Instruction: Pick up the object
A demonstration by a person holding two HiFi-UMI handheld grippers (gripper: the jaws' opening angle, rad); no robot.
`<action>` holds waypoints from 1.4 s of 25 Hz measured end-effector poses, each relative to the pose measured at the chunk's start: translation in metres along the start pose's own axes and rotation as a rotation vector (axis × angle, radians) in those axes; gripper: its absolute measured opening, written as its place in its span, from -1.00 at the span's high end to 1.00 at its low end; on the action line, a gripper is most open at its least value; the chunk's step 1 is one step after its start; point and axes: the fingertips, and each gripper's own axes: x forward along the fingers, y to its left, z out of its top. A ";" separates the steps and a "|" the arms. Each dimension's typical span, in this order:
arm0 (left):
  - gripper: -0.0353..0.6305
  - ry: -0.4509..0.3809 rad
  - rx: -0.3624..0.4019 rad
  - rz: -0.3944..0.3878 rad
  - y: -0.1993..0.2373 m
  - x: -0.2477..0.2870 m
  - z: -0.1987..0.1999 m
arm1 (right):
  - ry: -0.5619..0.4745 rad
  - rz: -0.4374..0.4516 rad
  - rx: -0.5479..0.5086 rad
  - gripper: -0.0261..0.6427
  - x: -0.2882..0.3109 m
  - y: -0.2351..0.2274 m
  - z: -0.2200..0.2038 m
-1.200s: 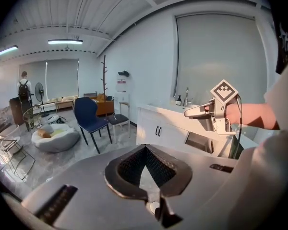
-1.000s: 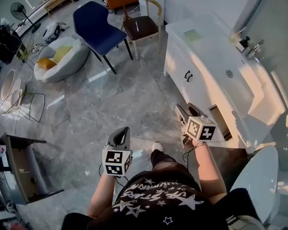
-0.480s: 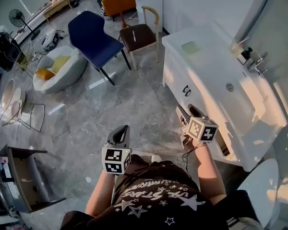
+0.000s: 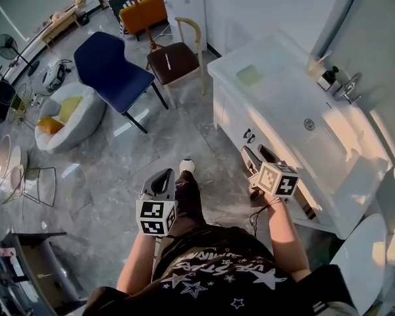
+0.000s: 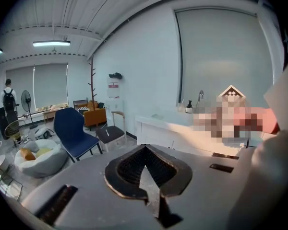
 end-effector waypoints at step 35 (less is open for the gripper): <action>0.85 0.157 0.317 -0.697 0.014 0.429 0.169 | -0.081 -0.582 0.378 0.28 0.240 -0.152 0.171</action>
